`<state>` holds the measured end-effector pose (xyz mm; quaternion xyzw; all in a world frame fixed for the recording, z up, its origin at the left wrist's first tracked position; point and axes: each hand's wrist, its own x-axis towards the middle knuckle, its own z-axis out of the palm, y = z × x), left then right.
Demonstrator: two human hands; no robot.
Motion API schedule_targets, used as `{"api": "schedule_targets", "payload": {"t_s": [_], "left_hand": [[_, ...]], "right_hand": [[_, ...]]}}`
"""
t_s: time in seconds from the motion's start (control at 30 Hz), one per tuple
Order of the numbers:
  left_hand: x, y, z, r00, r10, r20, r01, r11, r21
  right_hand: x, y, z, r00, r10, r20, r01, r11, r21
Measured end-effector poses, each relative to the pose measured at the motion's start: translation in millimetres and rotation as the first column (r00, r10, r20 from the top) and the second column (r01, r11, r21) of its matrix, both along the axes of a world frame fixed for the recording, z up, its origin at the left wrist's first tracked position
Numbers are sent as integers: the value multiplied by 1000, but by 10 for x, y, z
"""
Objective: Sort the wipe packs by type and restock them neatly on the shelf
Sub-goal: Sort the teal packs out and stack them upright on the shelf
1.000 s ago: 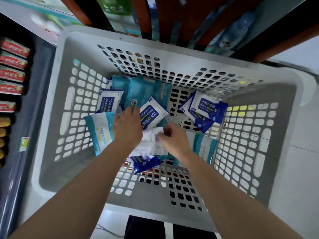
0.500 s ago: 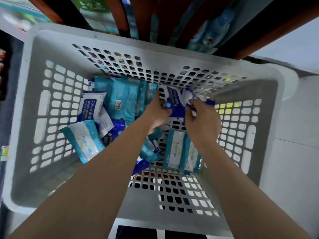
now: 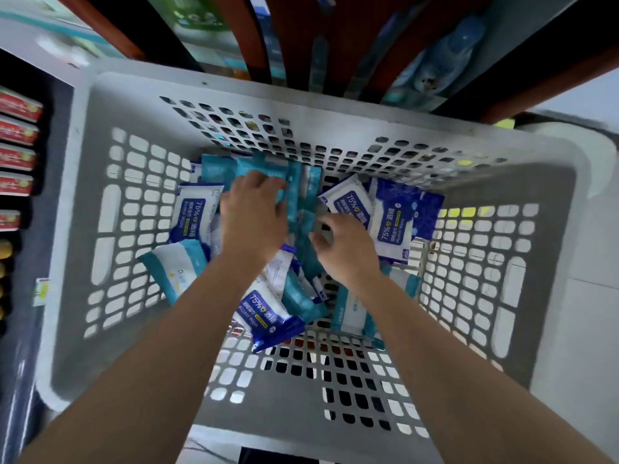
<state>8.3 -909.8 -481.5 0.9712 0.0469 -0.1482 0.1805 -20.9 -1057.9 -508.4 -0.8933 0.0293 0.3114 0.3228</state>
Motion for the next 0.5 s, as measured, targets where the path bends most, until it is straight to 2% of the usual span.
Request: {"api": "schedule_targets", "payload": {"t_s": [0.07,0.13,0.2,0.27,0.37,0.5], "left_hand": [[71,299,-5,995,85,-60,-69,971,228],[103,526,-101,971,134,-199,-62,941,332],[108,656,-260,951,88,-297,15,944,329],[158,730,-381,950,74,-304,22,954,299],[346,784,-453,931,216,-295,-162,967,199],[500,853,-547,894,359,-270,-313,929,197]], "right_hand": [[93,235,19,992,-1,-128,15,994,108],[182,478,-31,963,-78,-258,132,972,197],[256,694,-110,948,-146,-283,202,963,178],[312,833,-188,925,-264,-275,310,941,139],[361,892,-251,839,-430,-332,498,853,153],[330,785,-289,795,-519,-313,583,797,158]]}}
